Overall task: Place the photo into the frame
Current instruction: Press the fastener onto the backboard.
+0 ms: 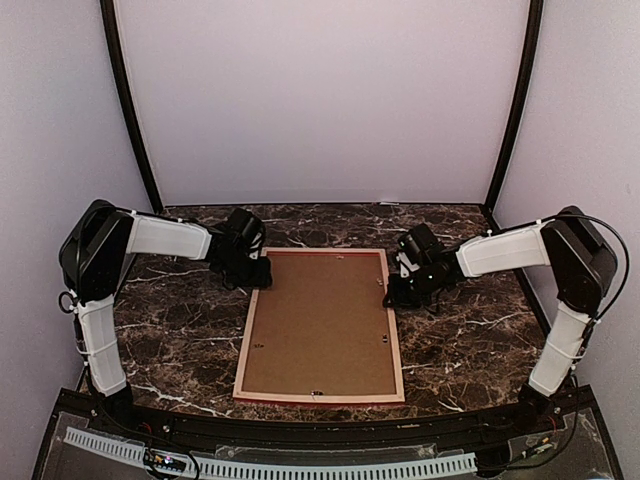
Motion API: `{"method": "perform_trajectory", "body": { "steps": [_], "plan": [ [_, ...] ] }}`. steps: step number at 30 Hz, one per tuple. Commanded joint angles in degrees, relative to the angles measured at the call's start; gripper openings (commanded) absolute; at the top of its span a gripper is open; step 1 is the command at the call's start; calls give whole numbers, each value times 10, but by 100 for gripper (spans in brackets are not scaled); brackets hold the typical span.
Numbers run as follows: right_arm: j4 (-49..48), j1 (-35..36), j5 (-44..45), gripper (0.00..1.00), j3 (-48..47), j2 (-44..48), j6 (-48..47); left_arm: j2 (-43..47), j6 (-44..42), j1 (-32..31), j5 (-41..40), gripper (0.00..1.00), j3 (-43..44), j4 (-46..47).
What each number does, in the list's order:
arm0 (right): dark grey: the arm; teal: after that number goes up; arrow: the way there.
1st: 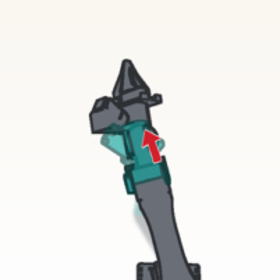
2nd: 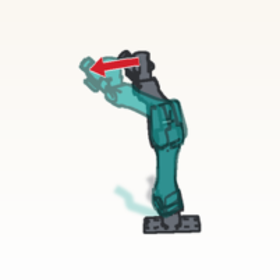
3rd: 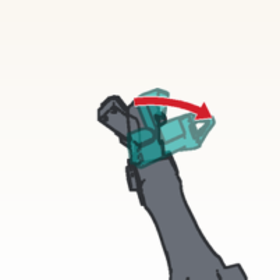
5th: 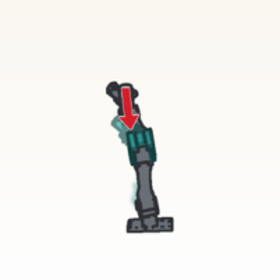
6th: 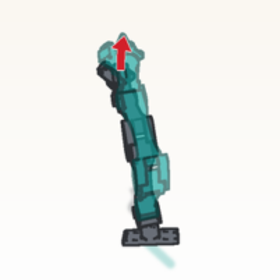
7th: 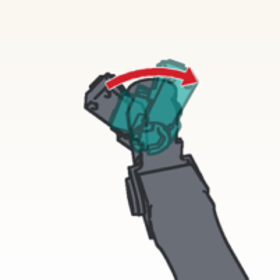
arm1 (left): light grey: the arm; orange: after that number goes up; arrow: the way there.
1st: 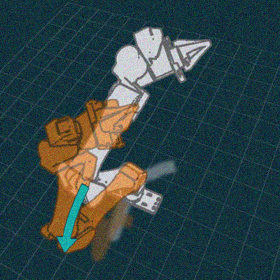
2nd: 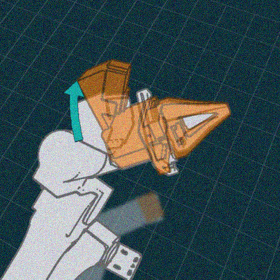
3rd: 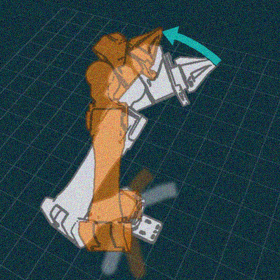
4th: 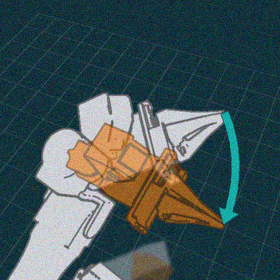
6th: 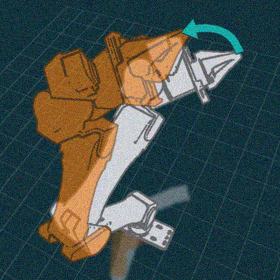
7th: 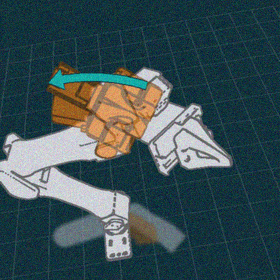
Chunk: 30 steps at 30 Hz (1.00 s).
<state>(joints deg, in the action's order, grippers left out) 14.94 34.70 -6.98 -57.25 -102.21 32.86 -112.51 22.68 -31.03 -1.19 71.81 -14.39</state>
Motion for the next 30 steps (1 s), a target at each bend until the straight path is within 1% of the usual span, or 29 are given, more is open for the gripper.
{"method": "perform_trajectory", "body": {
  "steps": [1, 5, 22, 25, 27, 30],
  "plan": [
    [6, -4, -1, 21, 20, -17, -16, -28, 10, 2, -8, 43, -24, -13],
    [4, -3, -2, 21, 21, -19, -16, -27, 16, 2, -6, 39, -31, -13],
    [6, -5, -5, 20, 20, -22, -21, -11, 51, 4, 9, 30, -68, 18],
    [7, -4, -6, 20, 19, -21, -23, -2, 64, 11, 36, 30, -83, 35],
    [7, -4, -7, 20, 18, -21, -23, 2, 76, 17, 55, 32, -94, 52],
    [7, -4, -7, 20, 19, -19, -25, 7, 93, 23, 73, 40, -105, 74]
  ]
}}
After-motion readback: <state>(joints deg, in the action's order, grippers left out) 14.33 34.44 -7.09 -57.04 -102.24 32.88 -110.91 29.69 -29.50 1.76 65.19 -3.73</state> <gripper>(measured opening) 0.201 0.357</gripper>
